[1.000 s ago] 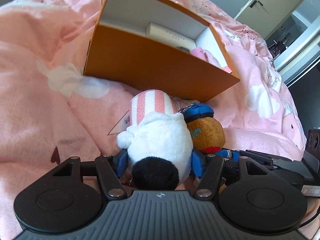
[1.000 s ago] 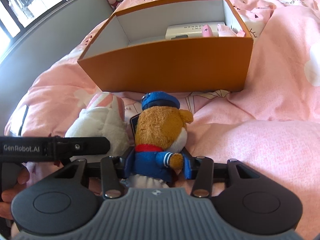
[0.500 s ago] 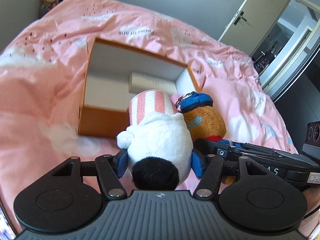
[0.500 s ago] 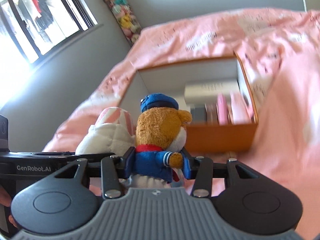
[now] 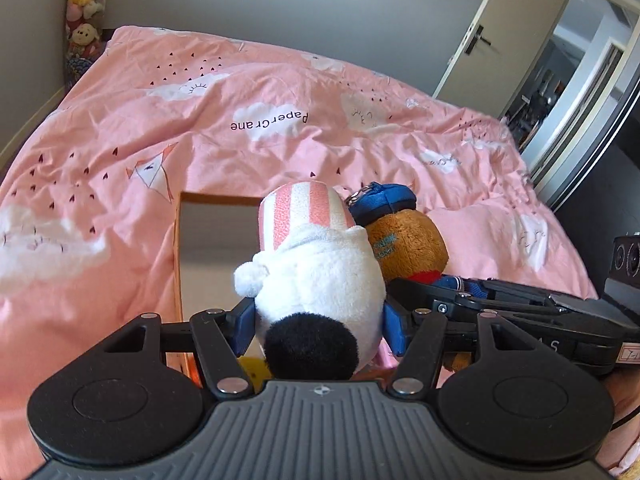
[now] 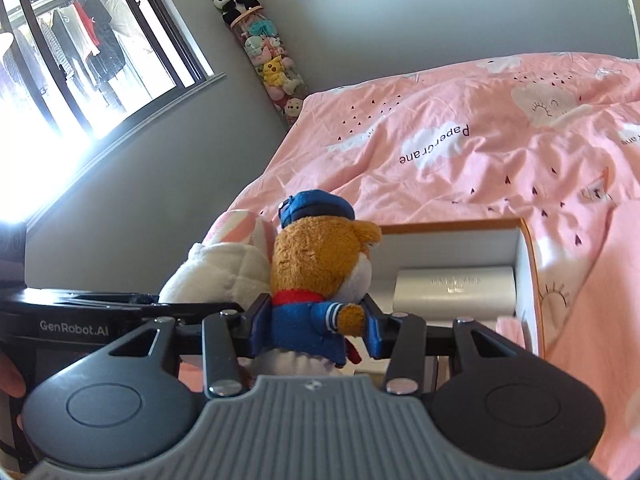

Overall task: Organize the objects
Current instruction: 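Lower the plush toys into the box beside the glasses case with both grippers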

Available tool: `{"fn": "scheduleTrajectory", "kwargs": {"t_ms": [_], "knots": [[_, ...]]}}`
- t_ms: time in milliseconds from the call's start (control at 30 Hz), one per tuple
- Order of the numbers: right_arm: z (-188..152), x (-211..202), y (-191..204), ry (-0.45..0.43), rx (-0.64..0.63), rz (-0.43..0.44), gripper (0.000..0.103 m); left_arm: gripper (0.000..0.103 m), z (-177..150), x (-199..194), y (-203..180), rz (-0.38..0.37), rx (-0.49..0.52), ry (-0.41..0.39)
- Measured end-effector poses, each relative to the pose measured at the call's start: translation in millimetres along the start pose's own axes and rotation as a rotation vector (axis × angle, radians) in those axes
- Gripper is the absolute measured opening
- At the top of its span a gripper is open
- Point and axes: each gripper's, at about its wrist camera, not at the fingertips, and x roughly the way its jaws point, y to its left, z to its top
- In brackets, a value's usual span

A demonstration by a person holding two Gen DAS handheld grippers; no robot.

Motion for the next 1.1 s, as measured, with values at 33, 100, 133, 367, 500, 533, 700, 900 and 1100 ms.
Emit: {"fn": "scheduleTrajectory", "kwargs": {"t_ms": [33, 100, 133, 367, 500, 533, 700, 900, 1100], "knots": [[4.4, 8.5, -3.2, 0.008, 0.001, 0.0, 0.048, 0.071, 5.5, 8.0, 2.2, 0.015, 0.015, 0.013], [10.0, 30.0, -12.1, 0.036, 0.013, 0.001, 0.048, 0.071, 13.5, 25.3, 6.9, 0.042, 0.04, 0.052], [11.1, 40.7, -16.9, 0.055, 0.02, 0.005, 0.047, 0.071, 16.4, 34.8, 9.8, 0.061, 0.052, 0.071], [5.0, 115.7, -55.1, 0.214, 0.084, 0.074, 0.047, 0.071, 19.1, 91.1, 27.2, 0.157, 0.171, 0.211], [0.7, 144.0, -67.5, 0.283, 0.13, 0.091, 0.047, 0.071, 14.1, 107.0, 27.5, 0.209, 0.243, 0.255], [0.9, 150.7, -69.4, 0.295, 0.136, 0.1, 0.047, 0.071, 12.0, 110.0, 25.5, 0.227, 0.274, 0.261], [-1.3, 172.9, -66.5, 0.324, 0.108, 0.079, 0.047, 0.071, 7.2, 129.6, 18.7, 0.322, 0.384, 0.295], [-6.7, 194.4, -66.7, 0.366, 0.085, 0.054, 0.047, 0.073, 1.6, 146.0, 6.8, 0.411, 0.479, 0.32], [-11.2, 205.2, -63.2, 0.4, 0.02, -0.001, 0.05, 0.079, -4.8, 157.3, 7.0, 0.419, 0.505, 0.356]]}}
